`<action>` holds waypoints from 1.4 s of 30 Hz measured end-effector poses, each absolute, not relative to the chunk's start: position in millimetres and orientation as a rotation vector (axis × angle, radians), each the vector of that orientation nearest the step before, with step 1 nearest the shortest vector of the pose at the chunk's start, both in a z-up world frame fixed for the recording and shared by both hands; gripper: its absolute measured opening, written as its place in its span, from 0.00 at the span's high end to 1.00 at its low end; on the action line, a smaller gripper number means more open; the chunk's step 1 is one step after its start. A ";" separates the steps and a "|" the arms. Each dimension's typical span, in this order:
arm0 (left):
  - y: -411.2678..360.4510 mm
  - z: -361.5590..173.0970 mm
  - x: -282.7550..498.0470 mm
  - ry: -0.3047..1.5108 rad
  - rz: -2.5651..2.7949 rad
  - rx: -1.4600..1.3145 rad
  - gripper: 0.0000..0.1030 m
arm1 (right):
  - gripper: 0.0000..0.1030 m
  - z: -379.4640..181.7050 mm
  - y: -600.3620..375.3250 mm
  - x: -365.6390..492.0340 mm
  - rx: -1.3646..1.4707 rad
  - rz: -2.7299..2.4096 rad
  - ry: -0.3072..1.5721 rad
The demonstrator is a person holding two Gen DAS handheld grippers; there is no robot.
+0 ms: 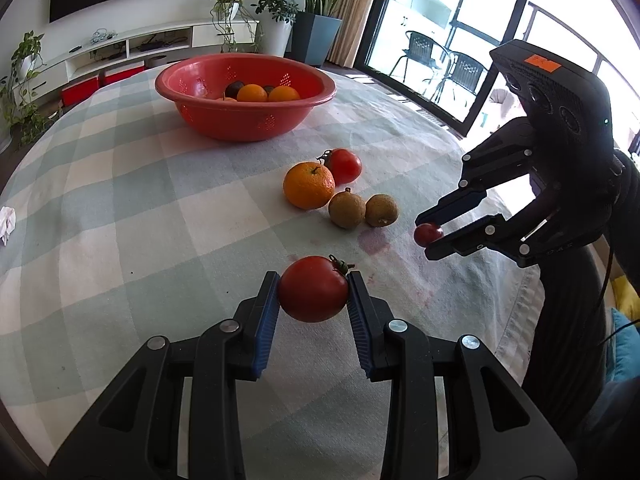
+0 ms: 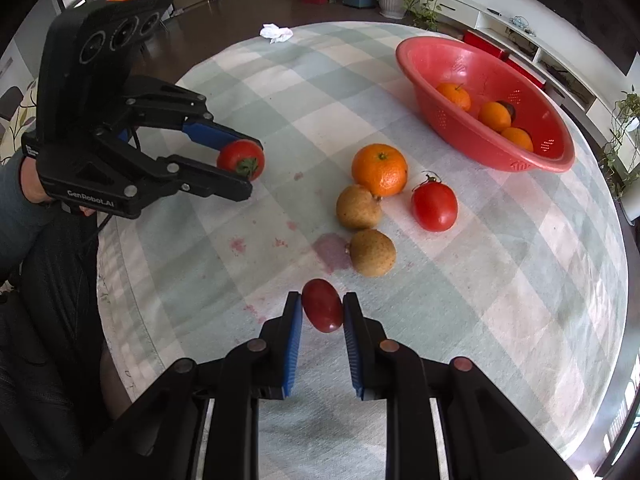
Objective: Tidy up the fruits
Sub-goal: 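Lift the red tomato with the left gripper while the right gripper grasps a cherry tomato, then lower both tomatoes into the red bowl and open both grippers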
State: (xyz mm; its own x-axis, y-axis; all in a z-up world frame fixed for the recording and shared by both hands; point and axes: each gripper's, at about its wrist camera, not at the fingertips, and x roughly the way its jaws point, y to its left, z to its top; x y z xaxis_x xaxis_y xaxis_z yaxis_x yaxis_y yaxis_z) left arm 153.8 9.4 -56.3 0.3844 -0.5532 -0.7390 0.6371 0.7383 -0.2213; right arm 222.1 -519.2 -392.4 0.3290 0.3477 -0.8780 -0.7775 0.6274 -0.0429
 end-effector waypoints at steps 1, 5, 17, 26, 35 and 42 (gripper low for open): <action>10.3 -55.4 154.1 0.895 -0.761 0.099 0.69 | 0.78 -388.9 -522.1 221.6 -0.493 0.778 0.969; 16.1 -46.6 158.9 0.881 -0.764 0.053 0.69 | 0.78 -374.3 -536.2 225.1 -0.408 0.755 0.921; 21.4 24.6 222.4 0.747 -0.683 0.110 0.69 | 0.78 -315.6 -550.8 266.6 -0.164 0.627 0.738; -10.2 48.9 301.9 0.756 -0.648 0.199 0.69 | 0.78 -299.8 -535.4 317.0 -0.129 0.542 0.690; -53.5 6.6 359.7 0.843 -0.612 0.327 0.69 | 0.78 -328.1 -510.7 358.1 -0.205 0.502 0.755; -57.6 -24.1 382.7 0.880 -0.595 0.333 0.69 | 0.78 -352.1 -505.2 377.4 -0.232 0.483 0.801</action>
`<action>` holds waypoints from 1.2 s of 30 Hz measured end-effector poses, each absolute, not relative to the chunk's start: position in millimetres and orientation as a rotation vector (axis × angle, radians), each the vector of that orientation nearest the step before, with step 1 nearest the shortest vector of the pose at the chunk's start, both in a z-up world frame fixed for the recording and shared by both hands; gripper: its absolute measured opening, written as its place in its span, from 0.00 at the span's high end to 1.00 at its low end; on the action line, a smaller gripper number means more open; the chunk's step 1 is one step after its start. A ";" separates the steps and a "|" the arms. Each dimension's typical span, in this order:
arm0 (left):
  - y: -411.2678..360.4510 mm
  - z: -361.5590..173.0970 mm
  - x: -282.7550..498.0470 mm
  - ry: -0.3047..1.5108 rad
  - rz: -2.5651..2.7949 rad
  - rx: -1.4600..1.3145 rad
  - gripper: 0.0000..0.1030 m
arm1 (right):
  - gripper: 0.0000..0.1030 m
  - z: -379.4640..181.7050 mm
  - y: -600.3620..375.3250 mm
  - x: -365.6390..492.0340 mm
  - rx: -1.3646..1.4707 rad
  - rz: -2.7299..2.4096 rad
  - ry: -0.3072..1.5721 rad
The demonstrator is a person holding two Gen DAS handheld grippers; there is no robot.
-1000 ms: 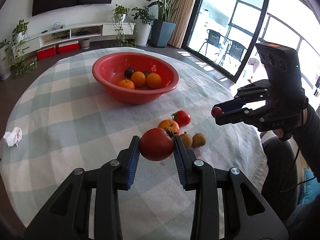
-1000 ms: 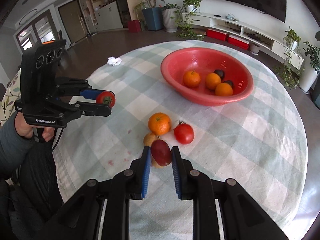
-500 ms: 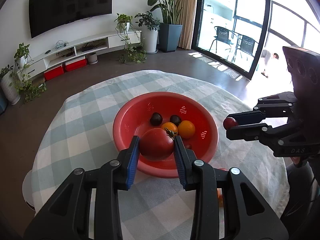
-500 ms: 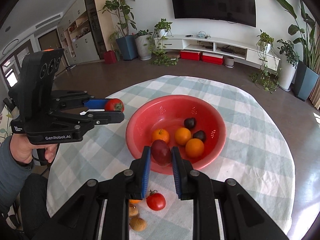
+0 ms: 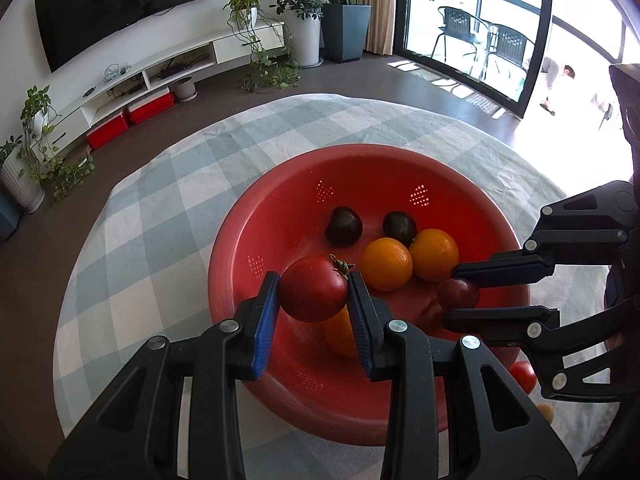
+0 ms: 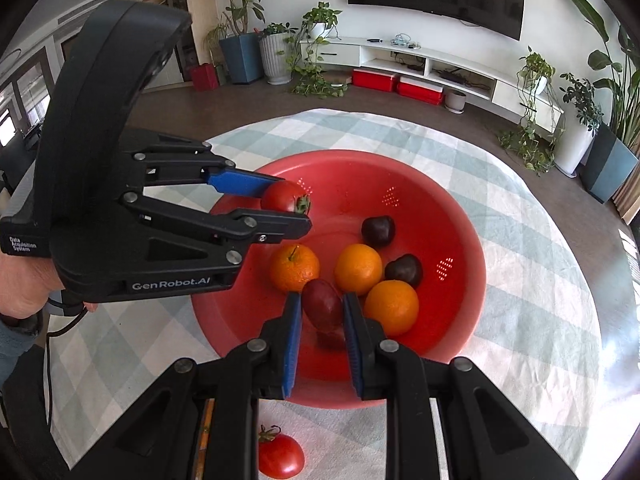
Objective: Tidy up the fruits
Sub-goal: 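Lower both tomatoes into the red bowl and open both grippers, then move the right gripper to a brown kiwi fruit and close on it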
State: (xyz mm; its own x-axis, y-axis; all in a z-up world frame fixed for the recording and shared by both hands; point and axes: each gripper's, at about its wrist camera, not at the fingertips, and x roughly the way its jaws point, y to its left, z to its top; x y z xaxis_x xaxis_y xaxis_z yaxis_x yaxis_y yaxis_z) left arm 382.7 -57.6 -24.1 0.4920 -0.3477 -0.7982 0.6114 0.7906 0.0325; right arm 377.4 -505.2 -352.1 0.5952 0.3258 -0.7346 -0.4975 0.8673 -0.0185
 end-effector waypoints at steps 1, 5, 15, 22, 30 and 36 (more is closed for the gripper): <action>-58.1 -27.2 384.5 0.887 -0.594 0.330 0.69 | 0.78 -353.9 -504.6 378.9 -0.234 0.482 0.804; -61.1 -37.2 389.5 0.895 -0.591 0.340 0.69 | 0.78 -361.6 -500.7 384.0 -0.250 0.480 0.825; -71.0 -41.9 391.0 0.897 -0.593 0.367 0.69 | 0.78 -367.0 -498.8 389.1 -0.262 0.457 0.845; -73.3 -39.2 386.9 0.885 -0.596 0.379 0.47 | 0.76 -365.8 -495.5 388.4 -0.268 0.441 0.843; -68.5 -30.1 377.1 0.860 -0.590 0.367 0.37 | 0.64 -362.5 -498.8 381.5 -0.276 0.423 0.822; -56.1 -1.7 351.4 0.778 -0.587 0.338 0.11 | 0.51 -350.0 -505.6 353.6 -0.290 0.405 0.742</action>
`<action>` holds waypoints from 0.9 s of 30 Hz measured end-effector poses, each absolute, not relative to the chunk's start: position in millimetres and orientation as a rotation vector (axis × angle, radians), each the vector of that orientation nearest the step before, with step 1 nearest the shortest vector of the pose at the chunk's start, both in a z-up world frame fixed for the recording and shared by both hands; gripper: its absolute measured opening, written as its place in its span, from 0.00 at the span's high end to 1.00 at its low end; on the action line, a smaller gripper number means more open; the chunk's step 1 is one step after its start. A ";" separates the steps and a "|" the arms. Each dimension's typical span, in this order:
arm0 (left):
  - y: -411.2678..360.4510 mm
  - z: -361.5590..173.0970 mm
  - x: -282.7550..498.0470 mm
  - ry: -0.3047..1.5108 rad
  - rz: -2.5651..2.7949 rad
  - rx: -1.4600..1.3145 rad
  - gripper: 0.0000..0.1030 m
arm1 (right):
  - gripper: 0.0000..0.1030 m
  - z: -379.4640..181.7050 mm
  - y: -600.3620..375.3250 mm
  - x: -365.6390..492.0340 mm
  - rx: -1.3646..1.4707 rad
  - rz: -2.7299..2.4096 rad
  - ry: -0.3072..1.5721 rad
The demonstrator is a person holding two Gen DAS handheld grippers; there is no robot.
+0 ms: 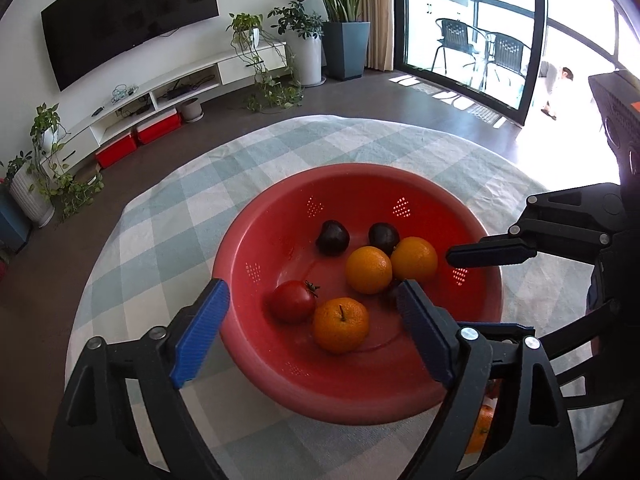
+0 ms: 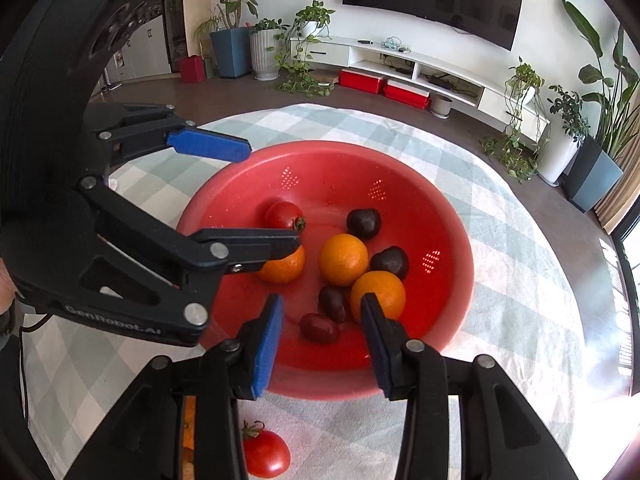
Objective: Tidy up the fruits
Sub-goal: 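Move the right gripper to a brown kiwi fruit and close on it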
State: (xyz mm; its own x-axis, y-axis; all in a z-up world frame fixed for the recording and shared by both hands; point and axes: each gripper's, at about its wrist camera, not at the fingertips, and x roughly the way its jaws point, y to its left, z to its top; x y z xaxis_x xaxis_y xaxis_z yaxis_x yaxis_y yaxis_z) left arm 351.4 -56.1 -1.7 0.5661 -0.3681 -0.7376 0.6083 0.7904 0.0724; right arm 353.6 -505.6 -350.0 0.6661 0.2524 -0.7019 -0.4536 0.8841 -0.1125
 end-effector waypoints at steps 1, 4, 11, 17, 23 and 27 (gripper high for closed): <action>-53.6 2.7 345.3 0.766 -0.588 0.334 0.09 | 0.46 -346.7 -510.1 347.2 -0.272 0.403 0.726; -47.9 11.4 325.0 0.752 -0.592 0.328 0.00 | 0.37 -336.8 -527.8 330.9 -0.198 0.382 0.692; -42.7 12.2 273.6 0.766 -0.586 0.326 0.00 | 0.22 -325.6 -563.8 295.5 0.022 0.327 0.685; -42.7 9.4 238.9 0.778 -0.559 0.294 0.00 | 0.21 -332.6 -574.2 264.8 0.126 0.291 0.697; -43.0 -7.3 212.9 0.849 -0.530 0.250 0.00 | 0.21 -344.0 -587.9 243.4 0.203 0.239 0.681; -43.1 -16.9 194.2 0.866 -0.550 0.245 0.00 | 0.21 -352.5 -586.2 236.4 0.190 0.245 0.697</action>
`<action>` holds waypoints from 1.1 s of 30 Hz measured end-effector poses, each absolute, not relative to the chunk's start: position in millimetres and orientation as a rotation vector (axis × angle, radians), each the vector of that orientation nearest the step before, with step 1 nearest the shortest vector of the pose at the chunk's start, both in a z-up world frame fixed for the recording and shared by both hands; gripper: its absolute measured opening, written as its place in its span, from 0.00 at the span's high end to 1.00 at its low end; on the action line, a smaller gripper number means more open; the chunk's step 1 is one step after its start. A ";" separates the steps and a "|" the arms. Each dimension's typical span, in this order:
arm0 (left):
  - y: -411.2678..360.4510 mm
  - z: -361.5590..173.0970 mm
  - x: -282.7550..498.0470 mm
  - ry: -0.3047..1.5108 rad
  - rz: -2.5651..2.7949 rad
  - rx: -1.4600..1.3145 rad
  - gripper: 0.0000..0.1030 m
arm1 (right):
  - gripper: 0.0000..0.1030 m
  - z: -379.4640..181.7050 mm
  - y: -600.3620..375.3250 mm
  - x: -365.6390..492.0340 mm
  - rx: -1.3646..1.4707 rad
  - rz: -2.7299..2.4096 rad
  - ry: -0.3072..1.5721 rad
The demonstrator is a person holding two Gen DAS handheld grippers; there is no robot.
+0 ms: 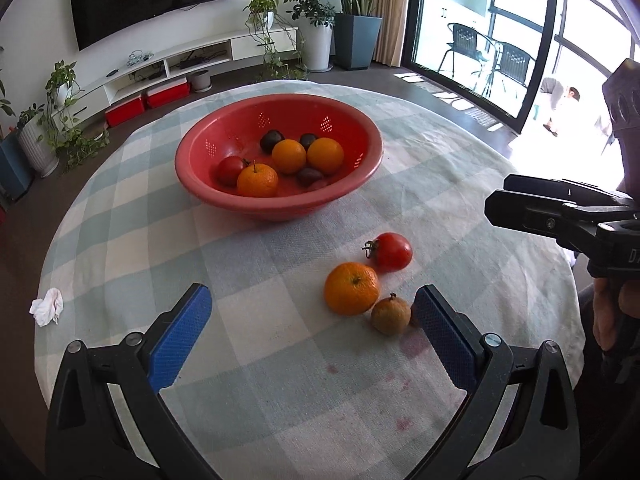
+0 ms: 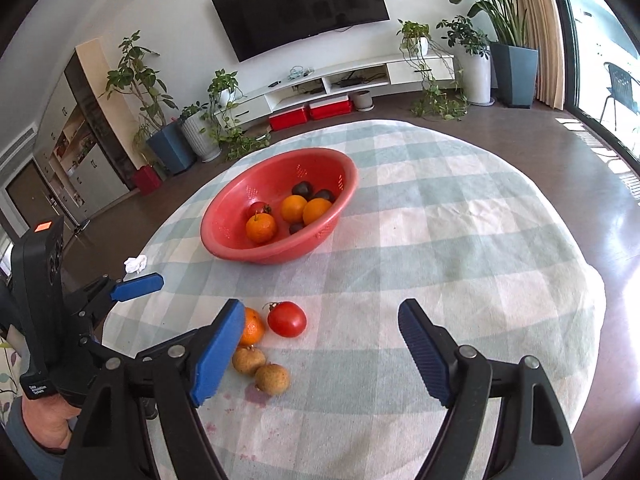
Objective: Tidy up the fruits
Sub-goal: 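Move the right gripper to a brown kiwi fruit and close on it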
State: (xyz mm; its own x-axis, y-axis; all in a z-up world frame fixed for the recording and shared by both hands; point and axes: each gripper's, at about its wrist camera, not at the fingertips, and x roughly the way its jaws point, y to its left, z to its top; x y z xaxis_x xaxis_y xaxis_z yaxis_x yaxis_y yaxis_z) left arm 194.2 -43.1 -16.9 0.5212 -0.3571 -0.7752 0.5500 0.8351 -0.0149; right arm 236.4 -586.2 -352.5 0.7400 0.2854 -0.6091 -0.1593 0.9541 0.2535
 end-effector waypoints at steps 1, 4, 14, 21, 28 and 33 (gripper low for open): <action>-42.2 -18.2 189.6 0.866 -0.555 0.251 0.00 | 0.21 -354.7 -583.4 234.3 0.174 0.253 0.702; -35.8 -19.7 179.0 0.852 -0.550 0.254 0.00 | 0.22 -364.8 -572.6 227.9 0.105 0.281 0.726; -6.0 -40.2 151.0 0.876 -0.530 0.162 0.00 | 0.37 -395.5 -535.3 222.5 -0.100 0.373 0.770; -0.2 -45.7 143.0 0.863 -0.555 0.119 0.00 | 0.50 -409.8 -516.5 227.1 -0.177 0.403 0.806; 4.5 -47.1 142.9 0.856 -0.558 0.093 0.00 | 0.58 -414.9 -511.0 229.6 -0.214 0.398 0.808; 4.5 -47.7 143.6 0.855 -0.557 0.093 0.00 | 0.69 -413.8 -511.4 231.2 -0.213 0.396 0.806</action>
